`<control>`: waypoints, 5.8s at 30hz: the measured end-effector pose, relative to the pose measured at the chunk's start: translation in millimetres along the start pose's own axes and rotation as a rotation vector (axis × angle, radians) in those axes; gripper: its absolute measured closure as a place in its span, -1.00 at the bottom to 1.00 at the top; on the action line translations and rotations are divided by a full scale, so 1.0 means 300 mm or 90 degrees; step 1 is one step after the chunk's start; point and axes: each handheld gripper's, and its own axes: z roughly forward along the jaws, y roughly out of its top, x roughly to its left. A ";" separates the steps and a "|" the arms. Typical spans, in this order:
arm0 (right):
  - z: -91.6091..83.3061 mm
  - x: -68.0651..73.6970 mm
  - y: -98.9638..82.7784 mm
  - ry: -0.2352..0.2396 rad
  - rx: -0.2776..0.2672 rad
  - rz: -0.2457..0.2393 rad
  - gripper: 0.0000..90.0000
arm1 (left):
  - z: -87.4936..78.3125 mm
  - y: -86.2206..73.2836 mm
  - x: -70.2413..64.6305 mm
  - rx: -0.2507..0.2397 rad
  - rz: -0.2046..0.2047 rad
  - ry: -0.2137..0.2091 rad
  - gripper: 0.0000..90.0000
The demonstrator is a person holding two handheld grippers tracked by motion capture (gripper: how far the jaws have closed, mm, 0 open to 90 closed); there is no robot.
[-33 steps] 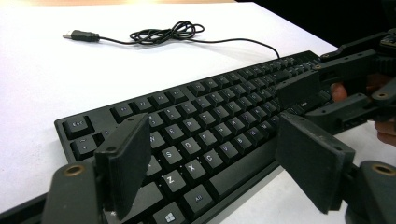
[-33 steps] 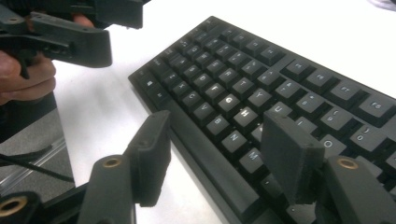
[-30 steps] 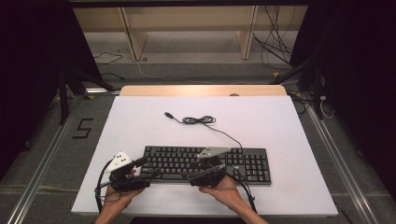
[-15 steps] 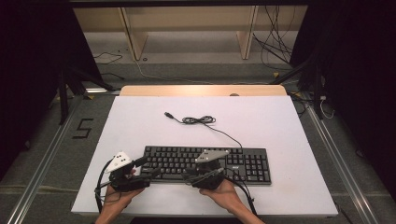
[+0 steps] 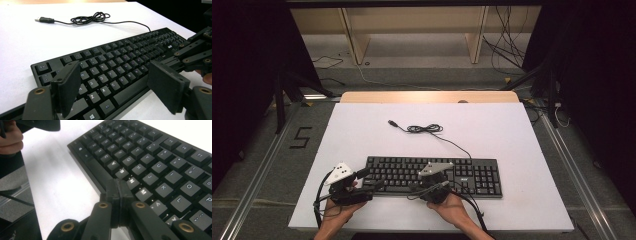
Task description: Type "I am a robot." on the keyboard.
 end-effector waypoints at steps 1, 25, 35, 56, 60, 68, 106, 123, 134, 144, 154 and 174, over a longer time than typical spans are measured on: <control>0.002 0.000 -0.001 -0.002 0.001 0.000 1.00 | 0.001 0.000 -0.001 -0.002 -0.002 0.000 -0.42; 0.035 -0.010 -0.017 -0.028 0.019 -0.008 1.00 | 0.003 -0.001 -0.001 0.002 0.000 0.000 -0.42; 0.033 -0.012 -0.017 -0.026 0.017 0.003 1.00 | 0.007 -0.003 0.007 0.002 -0.005 0.003 -0.42; -0.045 -0.036 -0.002 0.000 -0.045 0.050 0.10 | 0.017 -0.005 0.021 0.004 -0.013 0.013 -0.38; -0.058 -0.040 0.001 -0.006 -0.056 0.048 0.02 | 0.020 -0.005 0.033 0.008 -0.018 0.021 -0.27; -0.072 -0.036 0.005 0.001 -0.065 0.046 -0.10 | 0.039 -0.008 0.066 0.032 -0.039 0.052 0.20; -0.117 -0.003 -0.014 0.002 -0.086 0.016 -0.24 | 0.132 -0.014 0.098 0.128 -0.024 0.070 0.98; -0.114 -0.003 -0.013 -0.003 -0.085 0.011 -0.24 | 0.126 -0.015 0.101 0.126 -0.026 0.065 0.97; -0.108 -0.009 -0.011 -0.004 -0.086 0.009 -0.23 | 0.067 0.003 0.092 0.071 -0.040 0.045 0.43; -0.078 -0.009 -0.011 0.000 -0.076 0.004 0.04 | 0.042 0.003 0.059 0.040 -0.032 0.023 -0.01; -0.062 -0.025 -0.008 -0.011 -0.069 0.015 0.55 | 0.026 0.003 0.037 0.019 -0.039 0.012 -0.20; -0.010 -0.024 -0.014 -0.022 -0.013 0.001 1.00 | 0.013 0.006 0.018 -0.002 -0.030 0.000 -0.33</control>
